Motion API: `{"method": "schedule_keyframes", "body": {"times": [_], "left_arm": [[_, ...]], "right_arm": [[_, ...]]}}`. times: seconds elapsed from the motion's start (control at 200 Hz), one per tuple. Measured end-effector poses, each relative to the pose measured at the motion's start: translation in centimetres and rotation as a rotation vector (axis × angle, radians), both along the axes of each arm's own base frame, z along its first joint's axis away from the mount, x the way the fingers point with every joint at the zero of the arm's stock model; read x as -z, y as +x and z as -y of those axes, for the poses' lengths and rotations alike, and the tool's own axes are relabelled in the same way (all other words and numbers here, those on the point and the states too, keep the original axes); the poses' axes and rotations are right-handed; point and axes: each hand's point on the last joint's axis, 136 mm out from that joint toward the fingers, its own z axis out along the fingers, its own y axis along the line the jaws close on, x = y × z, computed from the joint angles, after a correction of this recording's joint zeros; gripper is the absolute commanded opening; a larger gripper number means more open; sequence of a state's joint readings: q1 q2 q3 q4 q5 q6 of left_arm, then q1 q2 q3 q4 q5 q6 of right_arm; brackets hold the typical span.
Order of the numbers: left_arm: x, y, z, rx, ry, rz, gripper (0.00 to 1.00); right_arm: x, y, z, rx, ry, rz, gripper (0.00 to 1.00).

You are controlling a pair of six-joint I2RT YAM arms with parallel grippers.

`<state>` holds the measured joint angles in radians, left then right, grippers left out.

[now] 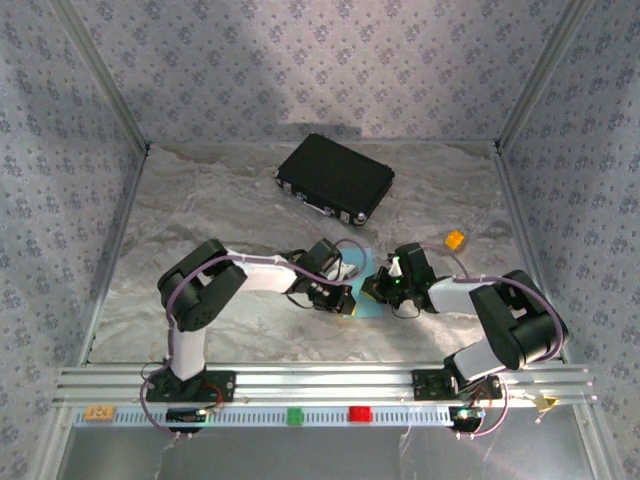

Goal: Fold a paper plane with a square sheet of paper (pick it up from the middle)
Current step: Fold the triangle a second time at the center of the table.

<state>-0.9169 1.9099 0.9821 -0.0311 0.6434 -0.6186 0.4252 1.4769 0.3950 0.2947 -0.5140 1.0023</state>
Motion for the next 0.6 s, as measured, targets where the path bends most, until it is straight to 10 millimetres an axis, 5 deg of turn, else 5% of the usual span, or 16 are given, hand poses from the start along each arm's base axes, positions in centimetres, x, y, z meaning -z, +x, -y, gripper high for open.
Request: {"method": "schedule_keyframes", "body": {"times": [0.605], "left_arm": [[-0.4,-1.6,-0.7,0.017,0.024,-0.012,0.00]], "right_arm": [[0.0,-0.4,0.0,-0.005,-0.001,-0.016,0.02]]}}
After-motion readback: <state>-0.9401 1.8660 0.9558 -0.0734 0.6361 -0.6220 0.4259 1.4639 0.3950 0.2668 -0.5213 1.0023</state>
